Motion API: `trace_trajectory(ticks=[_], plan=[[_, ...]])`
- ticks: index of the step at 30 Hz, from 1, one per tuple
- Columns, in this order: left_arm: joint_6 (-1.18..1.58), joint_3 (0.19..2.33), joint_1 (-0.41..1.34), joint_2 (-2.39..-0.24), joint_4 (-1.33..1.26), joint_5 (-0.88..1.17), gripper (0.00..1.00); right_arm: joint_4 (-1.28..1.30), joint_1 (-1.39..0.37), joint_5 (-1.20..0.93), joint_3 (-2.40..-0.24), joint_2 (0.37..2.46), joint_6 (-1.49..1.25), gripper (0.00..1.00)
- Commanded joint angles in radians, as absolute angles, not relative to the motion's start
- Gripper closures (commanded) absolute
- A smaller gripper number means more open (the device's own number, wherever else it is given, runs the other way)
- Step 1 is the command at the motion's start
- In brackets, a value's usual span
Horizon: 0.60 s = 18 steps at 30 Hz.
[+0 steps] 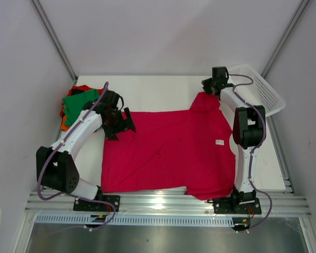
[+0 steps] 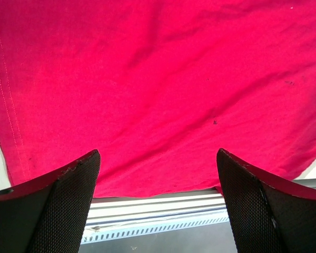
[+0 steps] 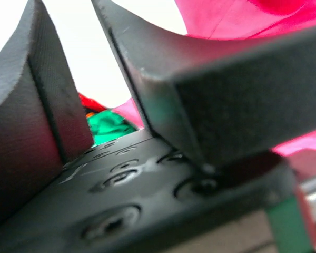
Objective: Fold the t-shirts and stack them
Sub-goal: Flatten out the tshirt
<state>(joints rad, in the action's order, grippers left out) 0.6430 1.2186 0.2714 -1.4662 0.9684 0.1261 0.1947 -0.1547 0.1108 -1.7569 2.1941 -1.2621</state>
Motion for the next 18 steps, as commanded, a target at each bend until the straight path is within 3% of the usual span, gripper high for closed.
trace_trajectory(ticks=[1,8,18], plan=[[0.612,1.252,0.265,-1.442,0.986,0.117,0.07,0.328,-0.166,0.182,-1.869,2.255,-1.249,0.68],[0.615,1.236,0.265,-1.416,0.997,0.114,0.07,0.598,-0.167,0.196,-2.038,2.362,-1.318,0.68],[0.626,1.203,0.265,-1.347,1.020,0.115,0.07,0.735,-0.172,0.227,-2.203,2.497,-1.419,0.68]])
